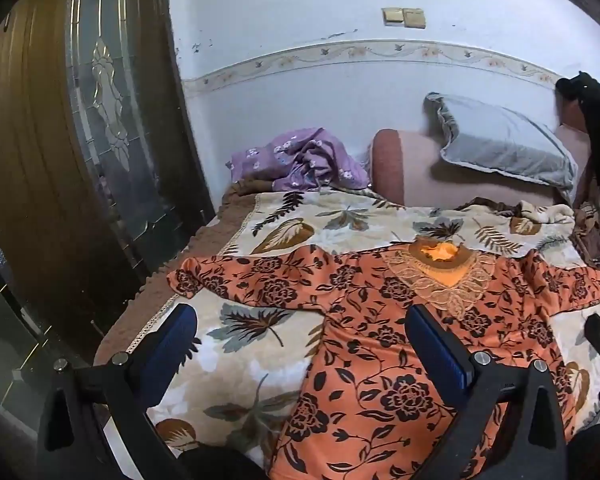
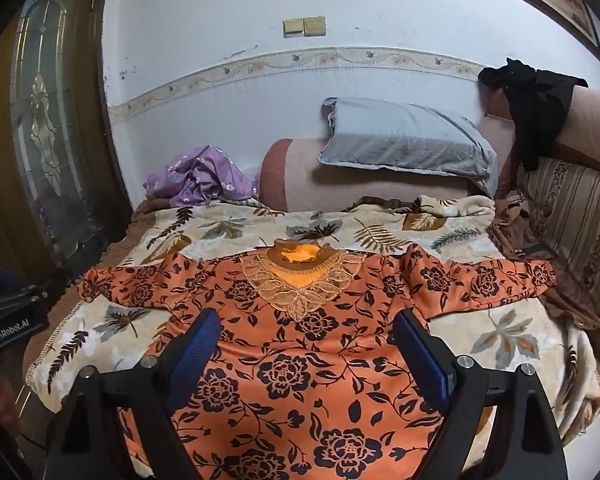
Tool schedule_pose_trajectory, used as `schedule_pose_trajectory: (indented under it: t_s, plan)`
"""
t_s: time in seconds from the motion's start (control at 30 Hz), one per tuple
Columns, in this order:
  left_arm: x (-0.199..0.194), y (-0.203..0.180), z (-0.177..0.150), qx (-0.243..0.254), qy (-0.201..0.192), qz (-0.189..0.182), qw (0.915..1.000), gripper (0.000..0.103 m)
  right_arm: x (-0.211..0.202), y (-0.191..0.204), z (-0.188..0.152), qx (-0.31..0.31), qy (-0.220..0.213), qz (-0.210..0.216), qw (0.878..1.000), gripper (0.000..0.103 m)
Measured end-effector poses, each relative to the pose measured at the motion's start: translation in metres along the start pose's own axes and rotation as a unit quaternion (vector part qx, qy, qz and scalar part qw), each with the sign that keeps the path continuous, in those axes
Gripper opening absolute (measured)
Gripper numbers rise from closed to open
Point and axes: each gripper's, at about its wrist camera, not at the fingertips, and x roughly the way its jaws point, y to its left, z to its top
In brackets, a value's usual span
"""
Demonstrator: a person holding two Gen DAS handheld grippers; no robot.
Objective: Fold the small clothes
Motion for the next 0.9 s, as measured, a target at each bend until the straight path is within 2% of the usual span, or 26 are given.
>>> schedule_pose_trajectory:
  t_s: [0.1, 0.9]
  plan:
    - [0.002, 0.008, 0.005, -0.006, 0.003, 0.007, 1.0000, 0.103, -0.018, -0.004, -0.002, 0.002, 0.003, -0.001, 1.000, 0.090]
    - [0.007, 0.013, 0.005, -0.010, 0.005, 0.014, 0.9998, 0.103, -0.007, -0.007, -0.004, 0.012, 0.018, -0.004, 1.000, 0.090]
